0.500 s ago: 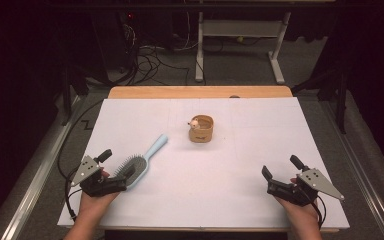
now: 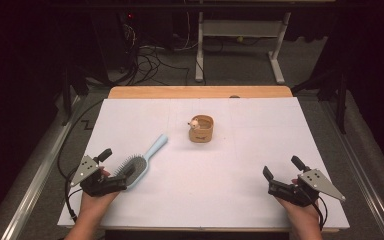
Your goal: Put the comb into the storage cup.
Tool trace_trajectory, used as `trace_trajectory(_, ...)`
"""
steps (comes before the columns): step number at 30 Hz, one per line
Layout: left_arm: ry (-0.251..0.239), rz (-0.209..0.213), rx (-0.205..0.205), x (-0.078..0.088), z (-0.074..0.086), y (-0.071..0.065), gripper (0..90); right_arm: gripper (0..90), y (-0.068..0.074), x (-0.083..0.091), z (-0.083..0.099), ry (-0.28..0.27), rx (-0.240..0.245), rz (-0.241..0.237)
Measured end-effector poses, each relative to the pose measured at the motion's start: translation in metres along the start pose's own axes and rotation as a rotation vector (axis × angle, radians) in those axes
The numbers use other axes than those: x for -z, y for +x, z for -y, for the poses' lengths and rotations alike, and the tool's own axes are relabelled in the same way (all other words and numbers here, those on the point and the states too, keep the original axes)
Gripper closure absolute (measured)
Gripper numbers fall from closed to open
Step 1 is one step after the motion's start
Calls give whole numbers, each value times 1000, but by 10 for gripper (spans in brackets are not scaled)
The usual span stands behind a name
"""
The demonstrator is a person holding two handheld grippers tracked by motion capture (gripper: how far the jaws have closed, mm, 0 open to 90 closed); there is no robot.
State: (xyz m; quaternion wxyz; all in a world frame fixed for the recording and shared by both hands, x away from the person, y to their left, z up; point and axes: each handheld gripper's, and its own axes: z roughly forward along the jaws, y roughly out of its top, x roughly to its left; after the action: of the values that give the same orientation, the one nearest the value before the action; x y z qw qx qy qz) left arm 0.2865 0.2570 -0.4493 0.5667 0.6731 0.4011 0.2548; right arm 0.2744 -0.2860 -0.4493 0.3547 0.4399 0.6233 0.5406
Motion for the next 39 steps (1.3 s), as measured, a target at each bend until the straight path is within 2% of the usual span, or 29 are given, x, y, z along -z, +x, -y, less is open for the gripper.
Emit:
trace_trajectory(5, 0, 5, 10, -1, -1, 1, 1, 3, -1, 0, 0, 4, -4, 2)
trace_trajectory(11, 14, 24, 33, -3, -1, 2, 2, 4, -5, 0, 0, 21, -53, -12)
trace_trajectory(16, 19, 14, 20, 0, -1, 2, 1, 11, -2, 2, -2, 24, -44, -11)
trace_trajectory(17, 38, 11, 30, 1, -2, 3, 2, 12, -1, 3, -3, 17, -39, -8)
trace_trajectory(21, 56, 1, 36, 0, -4, 6, 2, 11, -1, 3, -3, 23, -31, -5)
trace_trajectory(29, 107, -16, 34, -1, -5, 7, 2, 7, -1, 3, -5, 39, -13, 4)
trace_trajectory(31, 136, -17, 42, -1, -5, 9, 2, 7, -1, 2, -5, 45, -13, 1)
trace_trajectory(37, 183, -22, 48, -3, -5, 11, 3, 7, 1, 0, -5, 54, -4, -4)
trace_trajectory(39, 215, -21, 49, -4, -5, 12, 4, 5, 1, -1, -4, 62, 0, -6)
